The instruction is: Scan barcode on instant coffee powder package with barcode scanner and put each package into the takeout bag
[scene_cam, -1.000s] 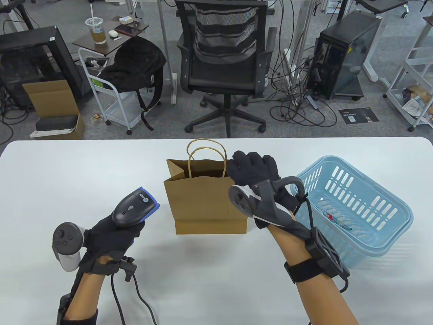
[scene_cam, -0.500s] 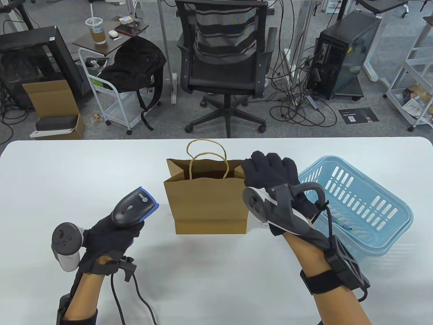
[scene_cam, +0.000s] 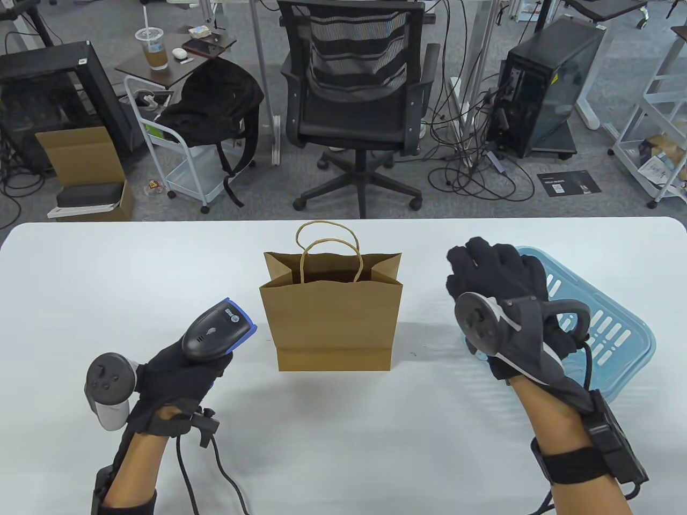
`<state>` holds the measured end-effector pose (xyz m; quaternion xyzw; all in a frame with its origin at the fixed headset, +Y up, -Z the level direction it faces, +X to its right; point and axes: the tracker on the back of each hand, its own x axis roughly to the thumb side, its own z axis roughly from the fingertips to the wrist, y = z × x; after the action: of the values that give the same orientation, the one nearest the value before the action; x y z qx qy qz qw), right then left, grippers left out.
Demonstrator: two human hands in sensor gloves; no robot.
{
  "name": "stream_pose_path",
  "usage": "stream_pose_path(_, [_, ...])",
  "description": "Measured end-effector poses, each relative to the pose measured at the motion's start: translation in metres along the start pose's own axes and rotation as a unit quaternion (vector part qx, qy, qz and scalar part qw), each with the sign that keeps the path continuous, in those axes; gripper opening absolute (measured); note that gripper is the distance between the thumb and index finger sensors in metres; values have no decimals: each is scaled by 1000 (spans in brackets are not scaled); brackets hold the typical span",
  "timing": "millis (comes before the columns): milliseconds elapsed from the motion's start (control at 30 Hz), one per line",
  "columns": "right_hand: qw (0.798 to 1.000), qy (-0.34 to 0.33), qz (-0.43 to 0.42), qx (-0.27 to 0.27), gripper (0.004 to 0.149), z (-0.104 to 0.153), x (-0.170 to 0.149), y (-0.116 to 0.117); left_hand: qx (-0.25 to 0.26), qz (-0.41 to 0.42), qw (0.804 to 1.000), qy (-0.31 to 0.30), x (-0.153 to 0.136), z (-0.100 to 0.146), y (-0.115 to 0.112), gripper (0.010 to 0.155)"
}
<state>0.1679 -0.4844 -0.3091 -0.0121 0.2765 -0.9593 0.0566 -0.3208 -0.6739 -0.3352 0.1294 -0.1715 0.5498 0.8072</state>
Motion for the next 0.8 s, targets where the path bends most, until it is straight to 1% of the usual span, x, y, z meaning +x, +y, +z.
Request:
stream_pose_path(67, [1000,11,20,15,47,-3,-12,1,0,-1,1000,-2,0,0,0,52])
stream_pose_path(133, [997,27,51,41,46,-7,-26,5,-1,-2,1000,-4,0,0,-1,53])
stream_pose_path(200, [992,44,78,89,45,-12,-41,13,-2,-4,1000,-5,0,0,-1,53])
stream_pose_path(300, [984,62,96,139,46,-21,-64,38,-6,-10,1000,-6,0,0,-4,53])
stream_pose_path(367, [973,65,114,187,48,-26,-77,64,-10,-15,1000,-7,1,0,-6,53])
stream_pose_path(400, [968,65,131,202,49,-27,-81,74,-11,-18,1000,-7,1,0,-7,53])
stream_pose_path(467, [950,55,197,236,55,-31,-92,108,-14,-24,1000,-8,2,1,-9,53])
stream_pose_path(500, [944,53,207,252,57,-32,-96,118,-14,-25,1000,-8,2,1,-9,52])
stream_pose_path(567, [927,59,197,314,58,-33,-107,149,-15,-27,999,-11,3,1,-9,52])
stream_pose_path(667, [910,56,186,366,58,-32,-112,180,-15,-26,999,-15,5,0,-8,52])
stream_pose_path(733, [902,47,187,387,57,-33,-112,197,-14,-23,999,-20,6,0,-8,52])
stream_pose_path(800, [895,57,137,420,57,-35,-110,214,-13,-27,999,-27,9,0,-8,52])
